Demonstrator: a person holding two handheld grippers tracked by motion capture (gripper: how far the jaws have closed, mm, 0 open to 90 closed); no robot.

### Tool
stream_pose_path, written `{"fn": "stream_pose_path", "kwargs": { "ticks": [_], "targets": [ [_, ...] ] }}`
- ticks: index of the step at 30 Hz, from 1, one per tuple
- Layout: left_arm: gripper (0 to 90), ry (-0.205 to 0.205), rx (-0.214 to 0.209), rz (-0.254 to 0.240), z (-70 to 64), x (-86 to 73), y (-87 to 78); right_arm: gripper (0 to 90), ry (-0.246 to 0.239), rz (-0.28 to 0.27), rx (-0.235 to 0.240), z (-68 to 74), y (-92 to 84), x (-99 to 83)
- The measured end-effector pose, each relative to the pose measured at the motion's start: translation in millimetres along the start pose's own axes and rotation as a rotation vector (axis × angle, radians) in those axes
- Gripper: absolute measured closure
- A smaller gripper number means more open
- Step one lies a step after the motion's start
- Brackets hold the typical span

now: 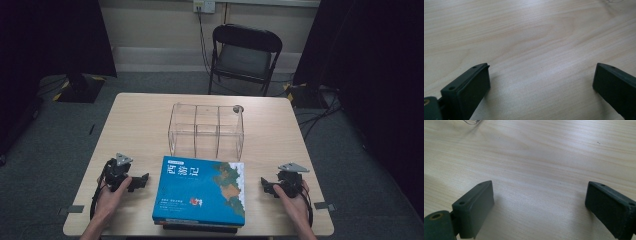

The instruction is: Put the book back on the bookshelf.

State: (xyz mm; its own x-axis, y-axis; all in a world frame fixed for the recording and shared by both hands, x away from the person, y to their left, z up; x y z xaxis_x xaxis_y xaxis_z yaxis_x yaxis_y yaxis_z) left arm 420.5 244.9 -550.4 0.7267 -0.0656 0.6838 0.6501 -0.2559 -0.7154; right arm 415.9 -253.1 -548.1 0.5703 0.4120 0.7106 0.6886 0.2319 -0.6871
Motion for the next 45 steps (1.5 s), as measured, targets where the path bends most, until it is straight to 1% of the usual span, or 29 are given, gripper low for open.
{"fn": "stream_pose_path", "kwargs": {
  "ticks": [7, 8, 10, 11, 12, 13, 15, 16, 17, 18, 21, 22, 24, 25, 26, 27, 28, 29, 30, 33, 34, 35, 36, 37, 38, 40, 42, 43, 45],
  "targets": [
    [9.6, 0.004, 0.004, 0.049, -1.0, -0.1, -5.8, 8.1, 0.006, 0.001, -0.006, 0.4, -0.1, 0.0],
    [10.9, 0.001, -0.002, 0.068, -1.5, -0.9, -8.7, 8.2, 0.006, 0.001, -0.007, 0.5, -0.3, 0.0],
    [12.6, -0.005, -0.012, 0.067, -1.7, -0.7, -9.8, 8.3, 0.007, 0.001, -0.007, 0.5, -0.3, 0.0],
    [15.2, -0.001, -0.023, 0.074, -1.8, -0.9, -11.7, 9.2, 0.011, 0.001, -0.011, 0.5, -0.2, 0.2],
    [16.0, -0.009, -0.098, 0.099, -4.5, -2.0, -16.4, 13.8, 0.013, 0.001, -0.008, 1.6, -1.2, 1.5],
    [16.6, -0.009, -0.098, 0.099, -4.5, -2.0, -16.4, 13.7, 0.008, 0.005, -0.005, 2.7, -1.7, 1.9],
    [23.6, -0.044, -0.15, 0.12, -7.3, 0.7, -23.2, 14.9, 0.006, 0.007, 0.012, 5.3, -2.7, 2.3],
    [25.4, -0.036, -0.173, 0.086, -11.5, 5.4, -29.8, 16.3, 0.004, 0.003, 0.02, 6.4, -3.0, 2.7],
    [25.3, -0.036, -0.173, 0.086, -11.5, 5.4, -29.8, 18.7, 0.006, 0.002, 0.021, 7.2, -3.5, 3.4],
    [25.3, -0.026, -0.182, 0.06, -17.1, 8.9, -34.0, 20.3, 0.006, -0.007, 0.027, 7.8, -4.3, 5.3],
    [26.8, 0.017, -0.186, 0.029, -26.9, 12.0, -41.2, 23.8, 0.006, -0.061, 0.047, 10.3, -10.5, 14.6],
    [27.8, 0.017, -0.186, 0.029, -26.9, 12.0, -41.2, 23.8, 0.006, -0.061, 0.047, 10.3, -10.5, 14.6],
    [28.3, 0.028, -0.2, 0.002, -35.3, 13.1, -47.8, 27.3, 0.017, -0.122, 0.086, 14.2, -20.7, 24.9],
    [28.3, 0.029, -0.205, -0.009, -38.8, 13.5, -51.3, 27.3, 0.017, -0.122, 0.086, 14.2, -20.7, 24.9],
    [29.8, 0.027, -0.22, -0.019, -42.7, 14.0, -55.2, 28.9, 0.016, -0.165, 0.107, 15.9, -30.2, 33.2],
    [32.9, 0.042, -0.266, -0.051, -51.6, 16.0, -65.1, 31.3, 0.019, -0.186, 0.122, 16.9, -35.4, 38.1],
    [36.3, 0.049, -0.279, -0.079, -55.3, 17.9, -70.4, 34.8, 0.018, -0.205, 0.126, 17.4, -41.4, 43.2],
    [36.7, 0.049, -0.279, -0.079, -55.3, 17.9, -70.4, 38.0, 0.015, -0.234, 0.121, 17.6, -47.8, 48.8],
    [35.3, 0.047, -0.266, -0.106, -60.3, 21.6, -77.5, 39.6, 0.014, -0.263, 0.134, 18.7, -54.4, 54.6],
    [35.8, 0.063, -0.268, -0.116, -66.0, 24.0, -83.0, 43.8, -0.009, -0.326, 0.182, 25.0, -72.6, 71.8],
    [39.5, 0.065, -0.274, -0.113, -69.5, 24.8, -85.2, 45.4, -0.014, -0.34, 0.204, 28.0, -77.1, 78.0],
    [39.5, 0.069, -0.281, -0.107, -73.4, 25.6, -87.5, 45.4, -0.014, -0.34, 0.204, 28.0, -77.1, 78.0],
    [46.3, 0.092, -0.285, -0.127, -80.1, 29.7, -94.1, 47.5, -0.038, -0.358, 0.243, 35.7, -84.2, 90.8],
    [46.3, 0.092, -0.285, -0.127, -80.1, 29.7, -94.1, 47.5, -0.06, -0.369, 0.261, 40.4, -87.0, 97.6],
    [46.3, 0.089, -0.297, -0.129, -83.7, 31.5, -96.8, 48.4, -0.06, -0.369, 0.261, 40.4, -87.0, 97.6],
    [47.5, 0.091, -0.326, -0.137, -92.0, 34.1, -102.2, 48.4, -0.094, -0.383, 0.312, 57.0, -93.1, 115.4],
    [47.9, 0.097, -0.34, -0.129, -97.3, 32.3, -102.4, 48.4, -0.127, -0.385, 0.336, 68.9, -96.0, 125.1],
    [48.0, 0.097, -0.34, -0.129, -97.3, 32.3, -102.4, 48.4, -0.127, -0.385, 0.336, 68.9, -96.0, 125.1],
    [48.0, 0.114, -0.349, -0.123, -105.4, 29.3, -101.4, 47.5, -0.171, -0.391, 0.371, 86.0, -98.0, 138.1]
  ]
}}
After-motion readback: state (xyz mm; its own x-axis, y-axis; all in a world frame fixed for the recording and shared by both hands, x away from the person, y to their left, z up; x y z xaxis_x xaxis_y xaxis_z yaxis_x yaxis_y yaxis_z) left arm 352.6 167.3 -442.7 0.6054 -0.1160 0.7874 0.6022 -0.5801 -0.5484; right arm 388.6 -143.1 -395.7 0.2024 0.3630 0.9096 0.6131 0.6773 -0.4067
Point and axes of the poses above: each handheld gripper's, and its own axes: y roughly forward along the jaws, x roughly out of its top, z roughly to its left, the point moved 7 cm from there along y, roughly forward along the jaws, and after that the axes turned 11 degrees about -y, right-handed, at the moved point
